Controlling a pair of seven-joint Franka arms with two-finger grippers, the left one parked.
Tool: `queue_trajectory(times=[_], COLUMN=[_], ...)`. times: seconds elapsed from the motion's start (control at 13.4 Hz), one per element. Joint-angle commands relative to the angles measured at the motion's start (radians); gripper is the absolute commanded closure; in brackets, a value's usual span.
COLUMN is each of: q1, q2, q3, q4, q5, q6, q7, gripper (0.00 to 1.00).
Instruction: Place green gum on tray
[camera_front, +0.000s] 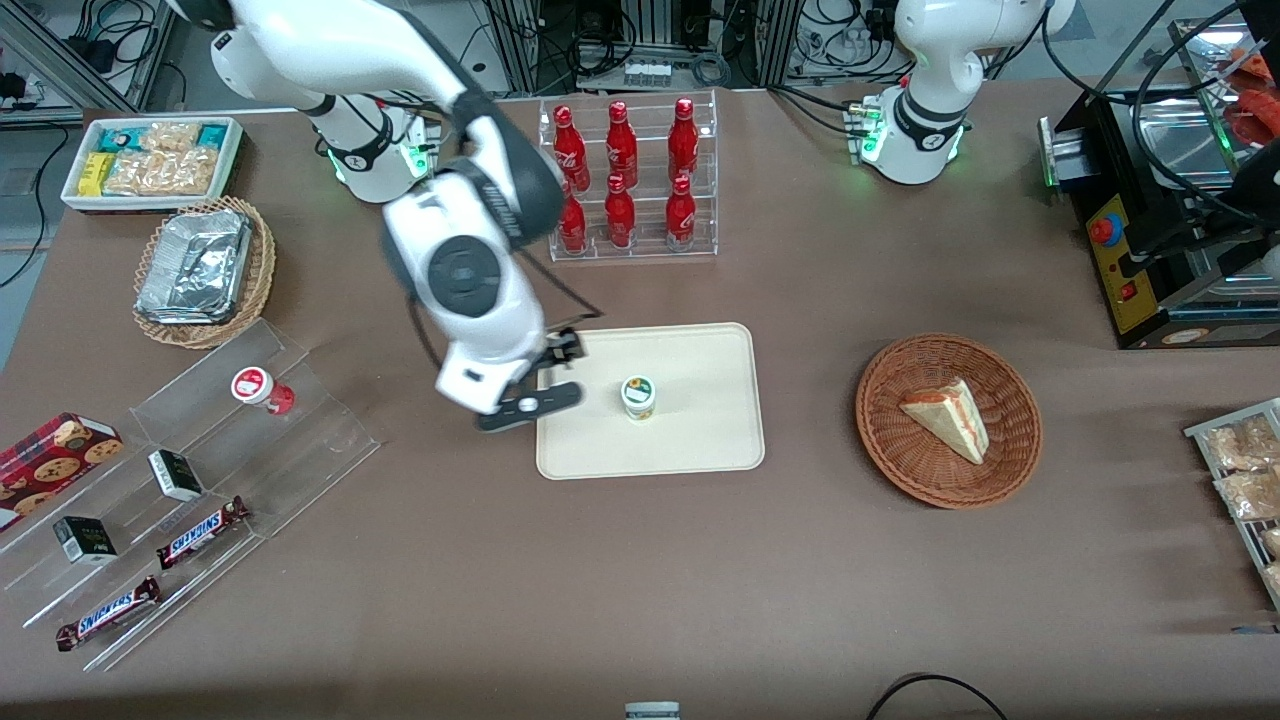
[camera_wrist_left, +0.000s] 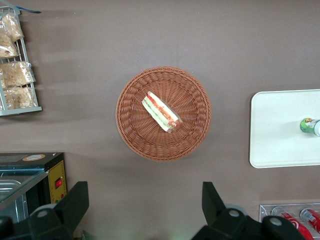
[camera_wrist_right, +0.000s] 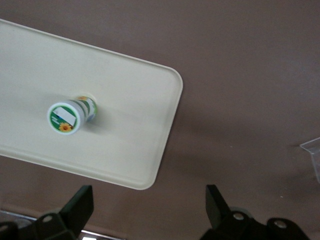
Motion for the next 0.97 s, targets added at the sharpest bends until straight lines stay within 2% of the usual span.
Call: queue_trajectory(times=[0.0,0.37,0.6,0.9], q1=[-0.082,-0.24,-0.356,-0.459], q2=[-0.078,-0.14,-0.218,-0.287], q3=[0.006,0.006,0.015,0.017], q4=[-0.056,-0.069,-0.155,-0.204], q5=[0.022,0.029,0.023,0.019], q6=[-0.056,-0.126,-0.103,-0.103], q7=[-0.1,-0.264,-0.269,-0.265], gripper=[0.0,0.0,0.0,0.0])
